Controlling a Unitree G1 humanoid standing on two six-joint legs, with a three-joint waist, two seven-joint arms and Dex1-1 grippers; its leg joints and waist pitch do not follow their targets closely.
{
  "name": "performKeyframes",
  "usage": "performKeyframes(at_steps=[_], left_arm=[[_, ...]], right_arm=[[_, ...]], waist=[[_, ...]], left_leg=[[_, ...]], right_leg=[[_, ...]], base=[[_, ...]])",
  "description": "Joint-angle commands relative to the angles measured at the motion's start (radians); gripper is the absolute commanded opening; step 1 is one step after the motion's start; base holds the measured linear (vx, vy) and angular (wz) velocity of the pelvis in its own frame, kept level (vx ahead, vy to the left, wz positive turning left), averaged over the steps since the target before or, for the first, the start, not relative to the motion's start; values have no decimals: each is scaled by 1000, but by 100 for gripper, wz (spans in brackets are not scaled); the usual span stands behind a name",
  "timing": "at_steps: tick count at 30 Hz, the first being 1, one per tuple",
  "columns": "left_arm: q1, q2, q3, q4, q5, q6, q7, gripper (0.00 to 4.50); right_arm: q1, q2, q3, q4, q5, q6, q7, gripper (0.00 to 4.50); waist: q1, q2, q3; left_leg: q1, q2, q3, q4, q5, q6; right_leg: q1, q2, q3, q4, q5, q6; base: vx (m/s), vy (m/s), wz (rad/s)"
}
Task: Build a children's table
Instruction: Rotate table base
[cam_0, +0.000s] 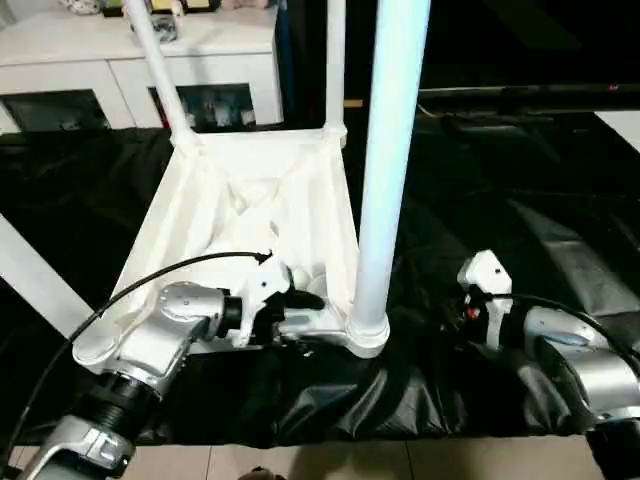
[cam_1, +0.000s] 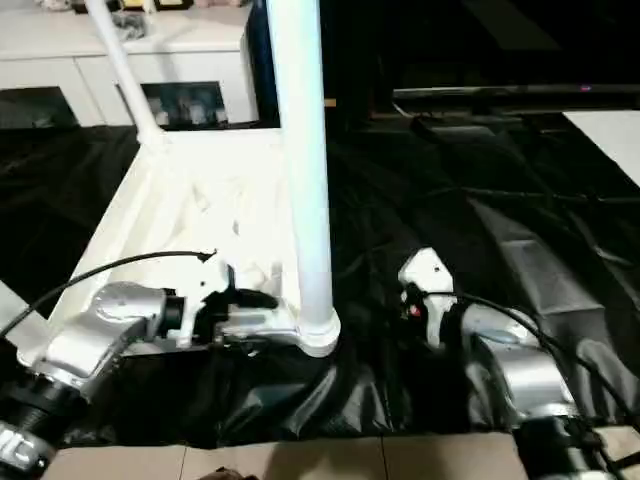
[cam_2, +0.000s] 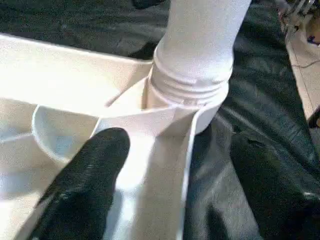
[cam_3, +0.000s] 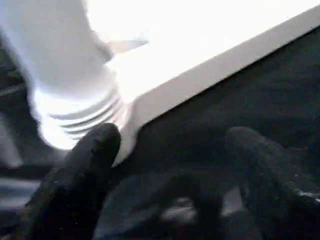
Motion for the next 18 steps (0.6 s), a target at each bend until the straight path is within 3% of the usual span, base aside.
performKeyframes(at_steps=[1,7,10,11,12,18], left_arm=[[-22,17,-11,24,23,-12,-23,343],[-66,5,-17,108,45,-49,-56,290],[-76,4,-27,125,55,-58,-68,278],[-81,1,-28,134,56,-60,-76,264],[-83,-1,-29,138,56,-60,-82,264],[-90,-11,-29,155,57,-57,-112,207]], right_arm=[[-1,-21,6,-42,12,37,22,417],[4,-49,2,-73,14,66,24,450],[10,-57,-1,-88,27,81,36,450],[14,-59,-4,-101,31,92,37,450],[18,-61,-5,-110,34,98,39,450],[48,-78,-2,-168,62,140,55,450]], waist=[[6,-18,-69],[9,-16,-67],[13,-18,-68],[13,-10,-68],[12,-15,-67],[21,-12,-67]], left_leg=[[21,46,-23,-73,-294,28],[21,46,-25,-73,-306,15],[20,48,-26,-74,-302,16],[19,48,-27,-74,-302,17],[20,47,-25,-74,-302,18],[23,50,-27,-75,-323,10]], right_leg=[[38,-55,39,-79,-361,-183],[37,-61,40,-83,-382,-180],[39,-62,40,-81,-378,-180],[39,-63,40,-80,-375,-179],[38,-60,39,-84,-376,-178],[38,-62,39,-82,-363,-190]], base=[[0,0,0],[0,0,0],[0,0,0],[0,0,0],[0,0,0],[0,0,0]])
